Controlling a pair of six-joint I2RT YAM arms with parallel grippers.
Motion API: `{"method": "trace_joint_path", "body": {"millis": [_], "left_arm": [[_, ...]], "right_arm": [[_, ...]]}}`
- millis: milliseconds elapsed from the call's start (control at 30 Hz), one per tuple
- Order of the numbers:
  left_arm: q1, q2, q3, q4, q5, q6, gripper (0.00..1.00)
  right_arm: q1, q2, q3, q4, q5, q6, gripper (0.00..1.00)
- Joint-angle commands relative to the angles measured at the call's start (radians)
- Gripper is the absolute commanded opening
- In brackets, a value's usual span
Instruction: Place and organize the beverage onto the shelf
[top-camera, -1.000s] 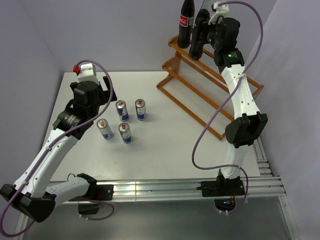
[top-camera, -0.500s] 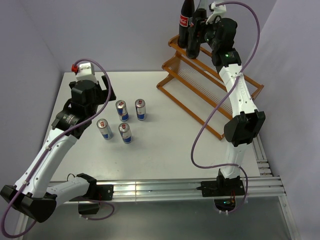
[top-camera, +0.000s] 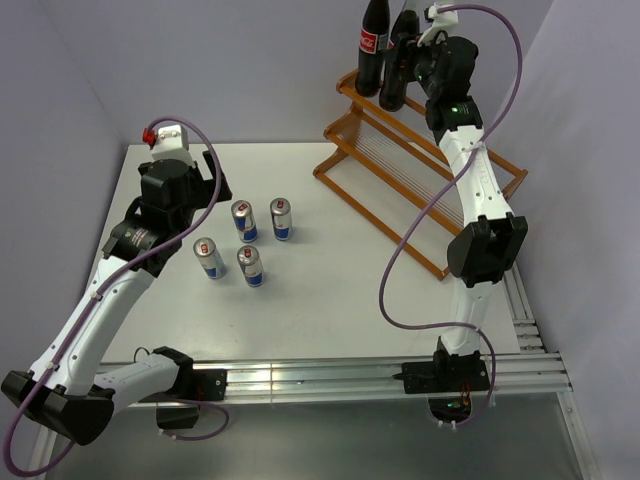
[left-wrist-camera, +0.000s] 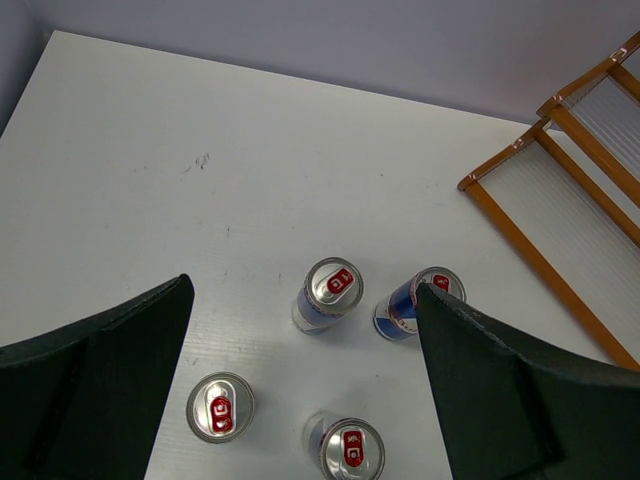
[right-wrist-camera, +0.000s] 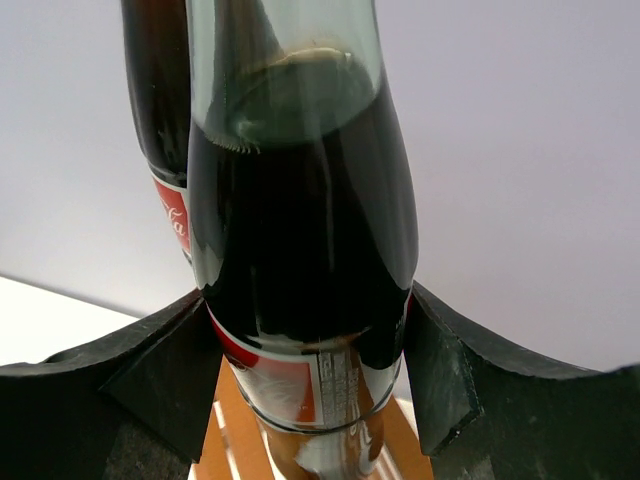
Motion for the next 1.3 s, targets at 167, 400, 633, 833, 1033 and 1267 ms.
{"method": "trace_joint_path", "body": {"millis": [167,400,633,833,1033,1267], "left_arm": [[0.006,0.004,0.016,0.036,0.023,0.011,0.99],[0.008,0.011,0.019,0.031,0.022,0.014,0.99],[0.009,0.008,0.018,0.031,0.023,0.017,1.0],[0.009,0.01,0.019,0.028,0.026,0.02,1.0],[0.009,0.013,0.019,0.026,0.029,0.024,1.0],[0.009,0.02,0.024,0.019,0.032,0.024,0.99]], "right_arm": [[-0.025,-0.007,0.03,0.087,-0.045,-0.013,0.0],[-0.026,-0.037,-0.009,0.116,-0.062,0.05,0.01],[-0.025,-0.046,-0.01,0.099,-0.034,0.051,0.34],[-0.025,-0.056,-0.021,0.093,-0.042,0.036,0.56],[-0.025,-0.069,-0.045,0.102,-0.045,0.024,0.74],[-0.026,-0.088,-0.075,0.102,-0.056,0.007,0.86]]}}
